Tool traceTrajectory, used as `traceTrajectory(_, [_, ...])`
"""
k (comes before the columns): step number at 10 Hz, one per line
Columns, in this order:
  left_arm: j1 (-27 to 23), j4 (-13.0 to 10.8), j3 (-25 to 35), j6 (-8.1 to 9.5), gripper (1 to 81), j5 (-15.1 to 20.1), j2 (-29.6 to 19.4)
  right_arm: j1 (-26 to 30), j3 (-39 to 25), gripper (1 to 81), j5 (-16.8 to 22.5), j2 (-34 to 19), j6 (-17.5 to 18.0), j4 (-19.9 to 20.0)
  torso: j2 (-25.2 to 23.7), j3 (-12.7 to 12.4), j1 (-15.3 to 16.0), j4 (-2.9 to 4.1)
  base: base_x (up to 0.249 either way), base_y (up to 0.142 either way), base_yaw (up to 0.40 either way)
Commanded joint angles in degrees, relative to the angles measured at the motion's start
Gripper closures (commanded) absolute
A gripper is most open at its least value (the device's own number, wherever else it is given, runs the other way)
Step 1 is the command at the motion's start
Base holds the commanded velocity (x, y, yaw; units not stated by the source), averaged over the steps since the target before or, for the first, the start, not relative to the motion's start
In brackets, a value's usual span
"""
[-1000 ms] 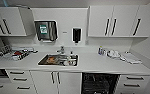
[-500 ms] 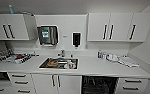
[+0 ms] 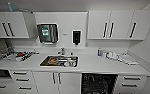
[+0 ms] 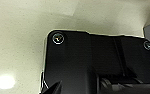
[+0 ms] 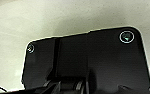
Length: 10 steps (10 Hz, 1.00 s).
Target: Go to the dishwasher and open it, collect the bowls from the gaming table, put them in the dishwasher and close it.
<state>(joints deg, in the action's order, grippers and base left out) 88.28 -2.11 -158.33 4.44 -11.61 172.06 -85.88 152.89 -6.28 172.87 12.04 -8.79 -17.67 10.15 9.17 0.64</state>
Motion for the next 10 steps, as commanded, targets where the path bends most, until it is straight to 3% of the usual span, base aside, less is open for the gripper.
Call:
traceTrajectory(1, [-2.6, -0.4, -0.2, -0.31, 1.0, 2.6, 0.0, 2.6, -0.1, 1.0, 2.7, 0.0, 0.0, -0.4, 5.5, 0.0, -3.5, 0.00, 0.000, 0.000, 0.000])
traceTrajectory(2, [-2.6, -0.3, -0.2, -0.31, 1.0, 2.6, 0.0, 2.6, 0.0, 1.0, 2.8, 0.0, 0.0, -0.4, 2.0, 0.0, -1.3, 0.00, 0.000, 0.000, 0.000])
traceTrajectory(5, [-2.6, -0.3, -0.2, -0.31, 1.0, 2.6, 0.0, 2.6, 0.2, 1.0, 2.8, 0.0, 0.0, -0.5, 5.1, 0.0, -3.3, 0.00, 0.000, 0.000, 0.000])
traceTrajectory(6, [-2.6, -0.4, -0.2, -0.31, 1.0, 2.7, 0.1, 2.6, 0.2, 1.0, 2.8, 0.0, -0.1, -0.5, 10.9, 0.0, -7.1, 0.00, 0.000, 0.000, 0.000])
traceTrajectory(10, [-2.6, -0.3, -0.2, -0.31, 1.0, 2.7, 0.5, 2.7, 0.2, 1.0, 2.8, 0.0, -0.1, -0.5, 14.6, 0.0, -9.2, 0.00, 0.000, 0.000, 0.000])
